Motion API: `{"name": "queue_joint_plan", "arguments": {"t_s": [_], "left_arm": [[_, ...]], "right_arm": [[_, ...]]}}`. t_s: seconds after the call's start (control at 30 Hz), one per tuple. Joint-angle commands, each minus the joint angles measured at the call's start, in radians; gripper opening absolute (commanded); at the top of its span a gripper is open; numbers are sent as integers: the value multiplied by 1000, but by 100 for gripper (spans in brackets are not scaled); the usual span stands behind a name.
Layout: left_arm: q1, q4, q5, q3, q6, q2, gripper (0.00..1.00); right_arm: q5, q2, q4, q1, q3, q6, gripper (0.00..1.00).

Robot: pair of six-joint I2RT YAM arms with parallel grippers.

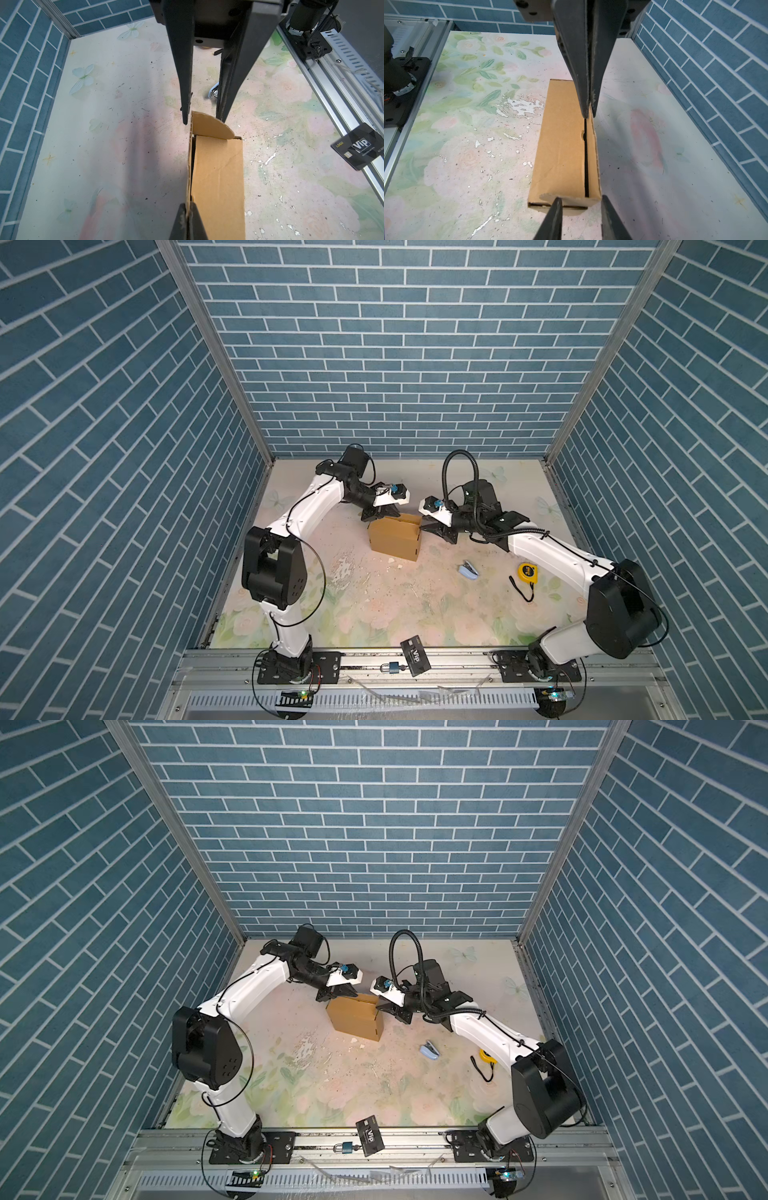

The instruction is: Fold the paper box

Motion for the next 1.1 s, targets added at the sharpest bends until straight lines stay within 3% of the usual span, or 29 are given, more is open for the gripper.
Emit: {"name": "queue_joint_plan", "arguments": {"t_s": [0.0,0.4,1.07], "left_arm": [[-13,-51,15,-22,4,0,6],[-13,-51,15,-25,5,3,6],[-16,-51,15,-33,6,1,6]], "right_arm": [[-16,-26,53,12,-4,19,32],[32,-56,-58,12,-35,-67,32],[8,-59,-21,17,-15,-32,37]]}}
